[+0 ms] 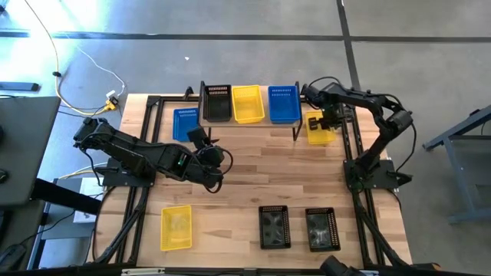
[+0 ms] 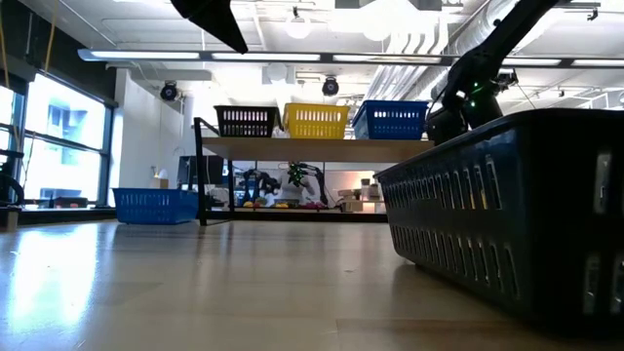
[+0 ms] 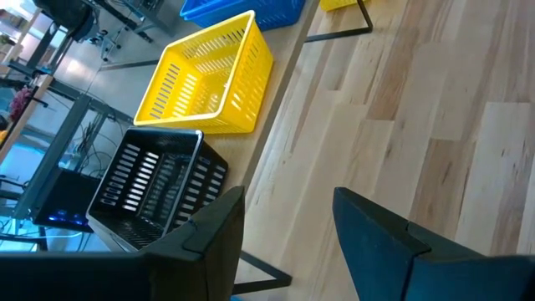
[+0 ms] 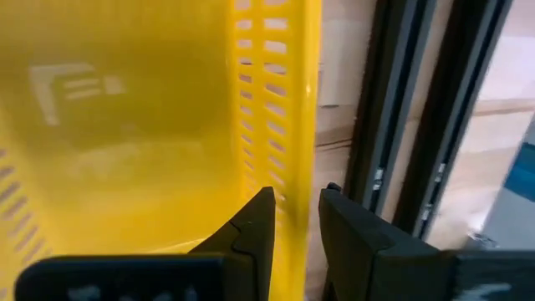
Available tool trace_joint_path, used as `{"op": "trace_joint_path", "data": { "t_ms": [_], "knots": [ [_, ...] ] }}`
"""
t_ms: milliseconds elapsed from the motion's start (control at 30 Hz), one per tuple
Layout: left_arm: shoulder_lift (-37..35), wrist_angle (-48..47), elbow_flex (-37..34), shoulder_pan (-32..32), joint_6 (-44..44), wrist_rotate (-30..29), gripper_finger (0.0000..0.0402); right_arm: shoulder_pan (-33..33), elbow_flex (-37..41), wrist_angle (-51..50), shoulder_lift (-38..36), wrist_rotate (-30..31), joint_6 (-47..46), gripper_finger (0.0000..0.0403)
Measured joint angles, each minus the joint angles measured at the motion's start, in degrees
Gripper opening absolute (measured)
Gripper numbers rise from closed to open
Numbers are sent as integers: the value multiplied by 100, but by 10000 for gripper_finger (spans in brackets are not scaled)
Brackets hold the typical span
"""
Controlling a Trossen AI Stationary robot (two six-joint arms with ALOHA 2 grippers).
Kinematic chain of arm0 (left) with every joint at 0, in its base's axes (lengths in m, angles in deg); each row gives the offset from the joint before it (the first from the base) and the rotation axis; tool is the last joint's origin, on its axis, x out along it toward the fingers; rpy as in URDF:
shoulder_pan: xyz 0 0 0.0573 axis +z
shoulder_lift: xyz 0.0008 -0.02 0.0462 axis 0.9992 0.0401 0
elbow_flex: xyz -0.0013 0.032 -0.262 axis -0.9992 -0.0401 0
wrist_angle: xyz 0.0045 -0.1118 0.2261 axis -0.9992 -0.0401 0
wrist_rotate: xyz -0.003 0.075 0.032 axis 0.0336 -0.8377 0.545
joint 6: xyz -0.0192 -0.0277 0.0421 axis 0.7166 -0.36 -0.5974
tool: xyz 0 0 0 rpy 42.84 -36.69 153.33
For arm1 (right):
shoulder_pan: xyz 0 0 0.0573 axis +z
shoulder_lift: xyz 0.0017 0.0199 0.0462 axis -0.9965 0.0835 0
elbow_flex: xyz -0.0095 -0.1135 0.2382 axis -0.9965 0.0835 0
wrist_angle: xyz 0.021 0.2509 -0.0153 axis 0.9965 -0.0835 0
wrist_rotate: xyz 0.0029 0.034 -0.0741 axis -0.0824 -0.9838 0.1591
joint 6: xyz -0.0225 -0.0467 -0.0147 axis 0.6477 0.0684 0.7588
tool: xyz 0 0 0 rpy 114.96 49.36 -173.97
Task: Stack baskets on shelf by color
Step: Stack the right yellow bin on top of the yellow bin on the shelf
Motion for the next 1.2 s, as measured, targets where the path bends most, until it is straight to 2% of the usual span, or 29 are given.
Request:
{"op": "trace_joint_path", "data": {
  "t_ms": [267,333,467,667,800,1200],
  "knots": [
    [0,-2,0,0,0,0,172,-2,0,15,302,88,125,80],
    [0,-2,0,0,0,0,172,-2,0,-4,300,166,134,66],
    [0,0,0,2,0,0,172,-2,0,-69,285,273,240,14],
    [0,0,0,1,0,0,172,0,-2,-119,205,300,278,7],
    [0,-2,0,2,0,2,172,0,-2,-145,-173,399,250,4],
    [0,-1,0,2,0,2,172,2,-2,-115,-1979,495,121,1]
  ]
}}
